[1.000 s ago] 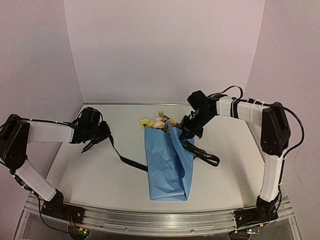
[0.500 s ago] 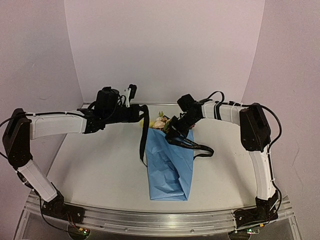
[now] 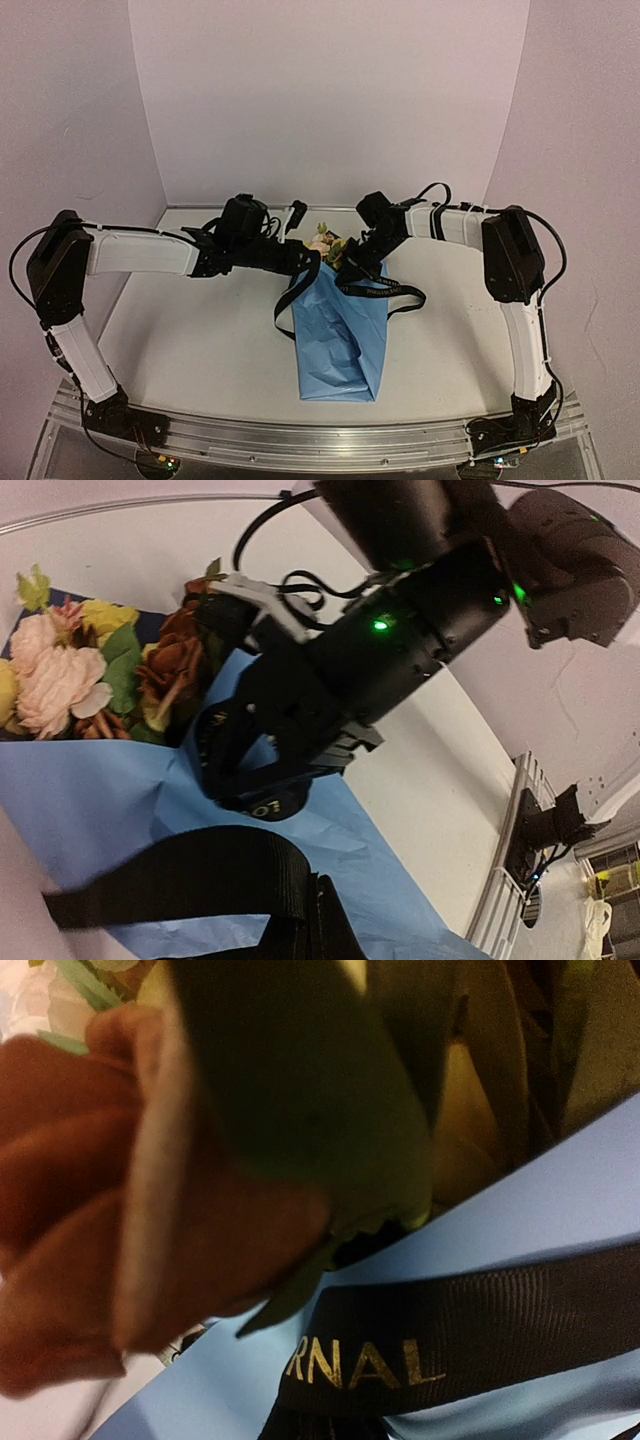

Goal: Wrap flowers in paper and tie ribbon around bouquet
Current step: Place the ribbon on the folded bouquet.

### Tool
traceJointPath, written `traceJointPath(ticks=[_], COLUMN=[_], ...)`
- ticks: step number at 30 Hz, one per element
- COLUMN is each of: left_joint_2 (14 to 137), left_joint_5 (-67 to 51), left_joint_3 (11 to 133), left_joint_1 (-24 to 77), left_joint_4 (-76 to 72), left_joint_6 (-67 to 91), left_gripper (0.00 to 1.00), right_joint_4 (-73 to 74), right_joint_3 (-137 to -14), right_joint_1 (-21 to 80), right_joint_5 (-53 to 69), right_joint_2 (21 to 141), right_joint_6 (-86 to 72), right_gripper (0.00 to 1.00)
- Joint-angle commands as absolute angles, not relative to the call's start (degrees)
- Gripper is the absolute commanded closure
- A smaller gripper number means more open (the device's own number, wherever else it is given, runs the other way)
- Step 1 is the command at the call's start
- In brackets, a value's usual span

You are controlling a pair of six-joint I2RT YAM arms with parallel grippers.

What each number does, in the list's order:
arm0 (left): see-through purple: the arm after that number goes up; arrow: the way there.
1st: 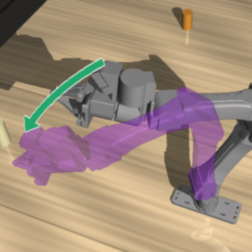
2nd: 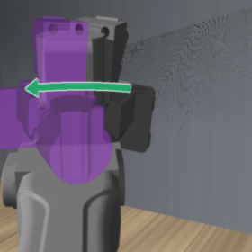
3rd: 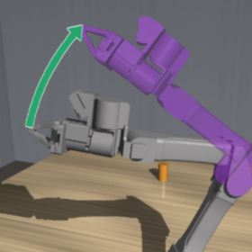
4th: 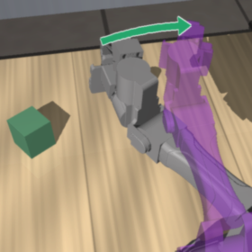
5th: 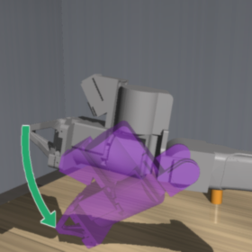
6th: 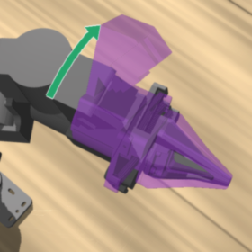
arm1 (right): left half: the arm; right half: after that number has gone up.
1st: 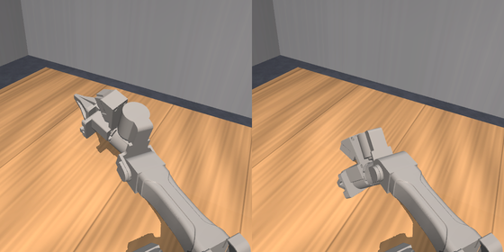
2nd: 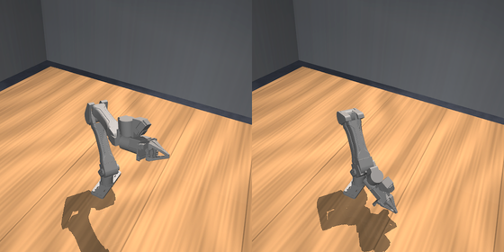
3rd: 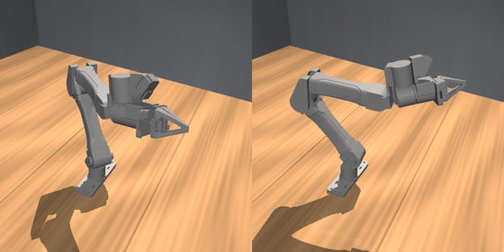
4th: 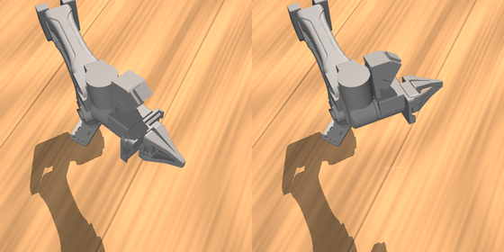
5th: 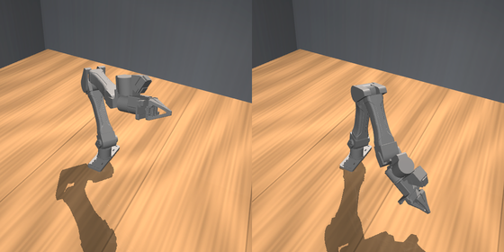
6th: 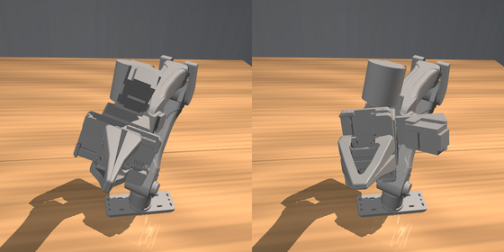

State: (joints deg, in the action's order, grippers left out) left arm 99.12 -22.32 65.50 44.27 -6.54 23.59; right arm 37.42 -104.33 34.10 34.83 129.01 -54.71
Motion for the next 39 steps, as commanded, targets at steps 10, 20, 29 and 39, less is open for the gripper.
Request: traceJointPath(ticks=[10,20,29,39], left_joint_2=[91.7,103.9,111.5,113.8], left_joint_5=[-25.3,-31.6,-30.3,-26.5], left_joint_3=[69.5,76.0,76.8,75.7], left_joint_1=[49.4,50.4,50.0,46.8], left_joint_4=[-6.4,-0.4,2.7,3.6], left_joint_6=[21.0,20.8,23.0,27.0], left_gripper=[1.00,1.00,1.00,1.00], right_joint_4=[38.3,38.9,41.4,41.3], right_joint_3=[-105.7,-107.3,-99.9,-77.4], right_joint_1=[35.3,35.4,32.6,33.7], right_joint_5=[33.7,33.1,31.2,37.6], right_joint_2=[128.4,128.6,117.8,99.0], right_joint_6=[-53.7,-53.7,-50.6,-43.7], right_gripper=[1.00,1.00,1.00,1.00])
